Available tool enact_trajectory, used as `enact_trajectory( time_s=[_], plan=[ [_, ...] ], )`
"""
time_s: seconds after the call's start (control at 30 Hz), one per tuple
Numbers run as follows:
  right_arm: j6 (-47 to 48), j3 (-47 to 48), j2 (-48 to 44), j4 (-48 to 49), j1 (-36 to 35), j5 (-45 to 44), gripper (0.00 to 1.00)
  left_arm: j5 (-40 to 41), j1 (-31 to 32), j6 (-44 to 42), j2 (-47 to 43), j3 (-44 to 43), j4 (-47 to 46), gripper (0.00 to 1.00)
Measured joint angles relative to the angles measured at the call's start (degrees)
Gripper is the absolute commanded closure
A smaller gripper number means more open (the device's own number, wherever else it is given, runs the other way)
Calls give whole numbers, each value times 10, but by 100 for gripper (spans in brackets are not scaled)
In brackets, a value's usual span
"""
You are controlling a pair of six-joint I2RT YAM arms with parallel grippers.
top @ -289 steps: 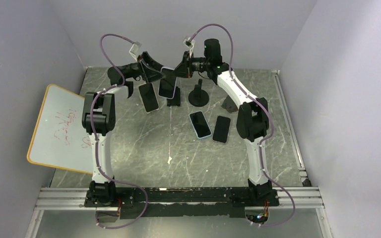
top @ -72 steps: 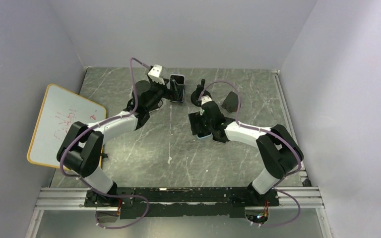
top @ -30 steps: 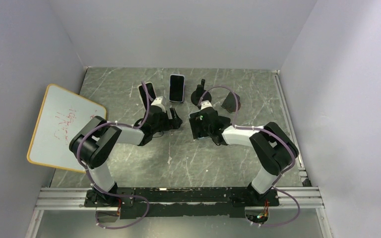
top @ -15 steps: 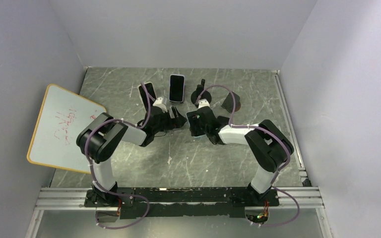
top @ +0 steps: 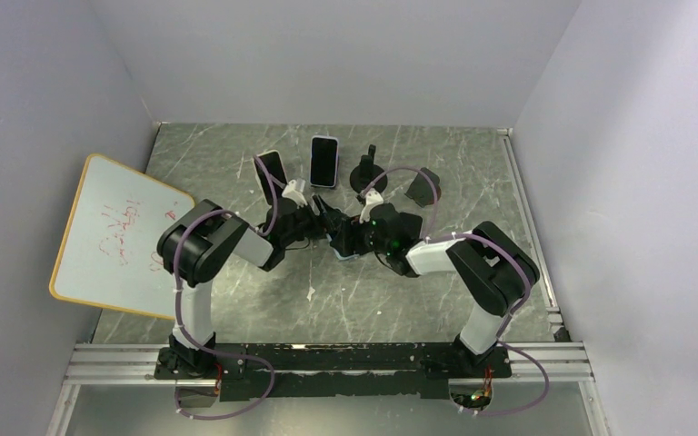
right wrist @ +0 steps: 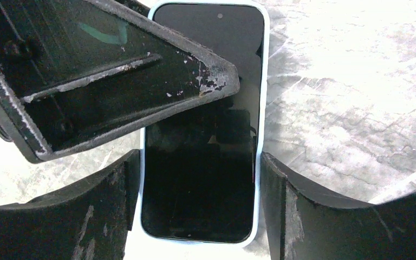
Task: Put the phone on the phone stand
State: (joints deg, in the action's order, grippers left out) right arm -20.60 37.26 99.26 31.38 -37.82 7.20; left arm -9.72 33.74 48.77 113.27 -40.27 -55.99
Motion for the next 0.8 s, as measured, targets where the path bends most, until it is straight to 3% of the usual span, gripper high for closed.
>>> enact_trajectory(
  time_s=[0.47,0.67,0.8],
  plan=[
    [-23,-31,-2,51,-2,6,46,-15,-37,3,-33,58,-3,40],
    [-29,-44,-5,66,-4,5,46,-17,-49,-4,-47,78,7,61],
    [-30,-46,-5,70,-4,6,46,-31,-50,4,-41,81,-15,59]
  ],
)
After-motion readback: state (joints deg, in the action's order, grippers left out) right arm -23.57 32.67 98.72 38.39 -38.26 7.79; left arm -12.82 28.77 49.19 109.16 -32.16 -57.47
